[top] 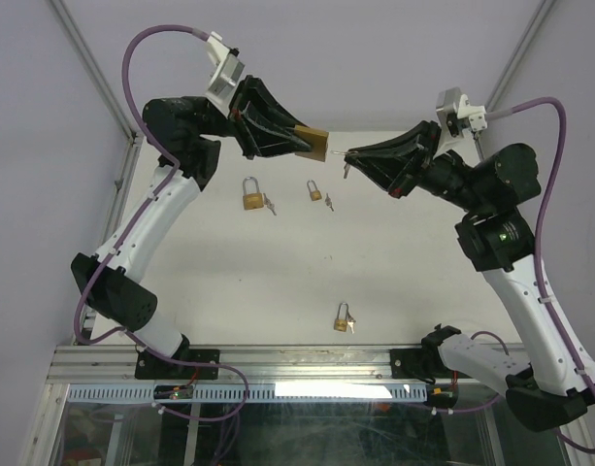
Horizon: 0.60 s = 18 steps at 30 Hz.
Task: Unlock with the key
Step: Unlock the lock.
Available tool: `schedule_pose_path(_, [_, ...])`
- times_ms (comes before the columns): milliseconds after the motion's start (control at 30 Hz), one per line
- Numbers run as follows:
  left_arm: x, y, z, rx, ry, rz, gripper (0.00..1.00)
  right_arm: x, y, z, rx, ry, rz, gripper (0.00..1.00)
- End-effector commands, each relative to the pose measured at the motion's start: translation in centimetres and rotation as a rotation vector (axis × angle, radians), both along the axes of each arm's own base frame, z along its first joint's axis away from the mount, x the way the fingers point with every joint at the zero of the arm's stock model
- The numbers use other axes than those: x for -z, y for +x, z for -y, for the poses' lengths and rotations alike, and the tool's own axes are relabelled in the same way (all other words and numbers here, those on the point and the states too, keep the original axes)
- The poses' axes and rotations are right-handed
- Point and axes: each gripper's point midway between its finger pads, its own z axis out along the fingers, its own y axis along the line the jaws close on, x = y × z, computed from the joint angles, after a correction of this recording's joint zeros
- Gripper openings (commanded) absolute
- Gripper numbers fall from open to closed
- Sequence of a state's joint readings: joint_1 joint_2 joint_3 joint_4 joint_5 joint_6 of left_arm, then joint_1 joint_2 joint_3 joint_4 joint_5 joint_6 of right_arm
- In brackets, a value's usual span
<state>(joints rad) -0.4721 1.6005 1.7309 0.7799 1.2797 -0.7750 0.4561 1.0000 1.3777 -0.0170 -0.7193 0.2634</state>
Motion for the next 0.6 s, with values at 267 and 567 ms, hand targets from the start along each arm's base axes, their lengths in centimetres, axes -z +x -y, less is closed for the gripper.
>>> schedule_pose_path(267, [-3.9,-2.2,-0.4,-0.017,-0.118,0.048,0.0,-1.6,0.7,0.2,0.035,0.063,0.05,0.0])
schedule_pose_path(567, [-3.9,-2.1,-0.3,-0.02,-0.123,0.043,0.0,-0.9,1.4,-0.1,0.036,0.05,0.025,0.0])
